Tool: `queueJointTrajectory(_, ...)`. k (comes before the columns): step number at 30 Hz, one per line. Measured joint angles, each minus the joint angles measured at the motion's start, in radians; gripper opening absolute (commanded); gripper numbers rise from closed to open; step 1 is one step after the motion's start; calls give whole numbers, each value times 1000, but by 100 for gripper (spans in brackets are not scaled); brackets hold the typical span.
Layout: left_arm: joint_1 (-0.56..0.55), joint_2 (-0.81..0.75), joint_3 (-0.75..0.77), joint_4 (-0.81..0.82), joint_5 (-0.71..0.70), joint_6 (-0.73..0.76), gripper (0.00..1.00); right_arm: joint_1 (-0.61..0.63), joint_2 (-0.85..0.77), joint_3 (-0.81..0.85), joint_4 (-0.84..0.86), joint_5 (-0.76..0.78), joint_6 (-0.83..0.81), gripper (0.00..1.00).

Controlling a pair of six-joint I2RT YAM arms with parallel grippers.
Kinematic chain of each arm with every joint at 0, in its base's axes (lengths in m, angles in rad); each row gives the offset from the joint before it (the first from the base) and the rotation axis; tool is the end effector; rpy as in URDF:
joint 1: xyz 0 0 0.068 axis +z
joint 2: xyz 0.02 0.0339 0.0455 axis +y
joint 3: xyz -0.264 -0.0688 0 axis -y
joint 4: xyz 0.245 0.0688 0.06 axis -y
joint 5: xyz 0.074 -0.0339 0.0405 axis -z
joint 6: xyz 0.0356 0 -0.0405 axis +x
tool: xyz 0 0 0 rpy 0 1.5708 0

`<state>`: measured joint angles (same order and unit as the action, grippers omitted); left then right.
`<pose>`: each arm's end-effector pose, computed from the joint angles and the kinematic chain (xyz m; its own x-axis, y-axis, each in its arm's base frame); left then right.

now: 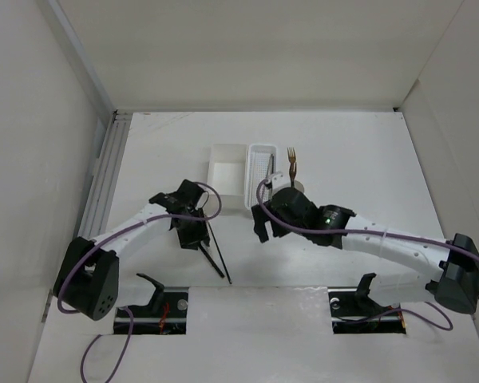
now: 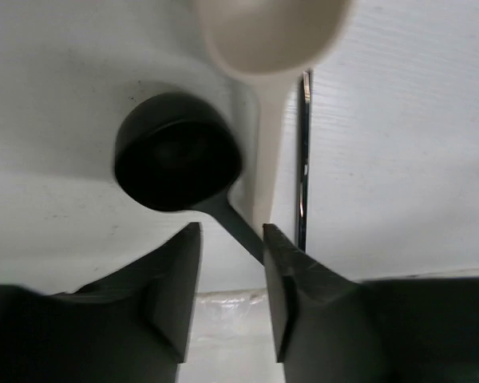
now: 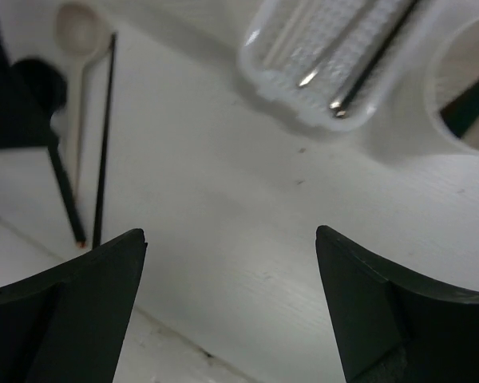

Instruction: Sort the eating utensils into containers

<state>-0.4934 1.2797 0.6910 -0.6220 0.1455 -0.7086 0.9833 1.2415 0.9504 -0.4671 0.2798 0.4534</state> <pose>0.1911 -0.1086 0.1780 -0.9601 -0.2148 -0.1792 -0.1464 0.9317 -0.3323 0.1551 0.2152 0.2761 -0.6443 -0.2080 -0.7359 -0.4523 0.8796 0.1473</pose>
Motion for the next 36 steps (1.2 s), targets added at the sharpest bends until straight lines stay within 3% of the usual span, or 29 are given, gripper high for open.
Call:
queueJointTrajectory(3, 4, -15, 98, -61, -27, 54, 47, 93, 0, -37, 47, -104, -34, 92)
queueJointTrajectory(8, 76, -149, 278, -112, -84, 134, 46, 223, 28, -59, 177, -225, -47, 72)
queueJointTrajectory(16, 194, -361, 389, -152, -322, 216, 47, 288, 389, 163, 279, -247, -58, 48)
queueJointTrajectory(26, 201, -523, 391, -101, -498, 267, 50, 293, 595, 332, 265, -216, -45, 48)
queueJointTrajectory(36, 241, -557, 382, -97, -542, 272, 51, 293, 731, 429, 193, -214, -38, 47)
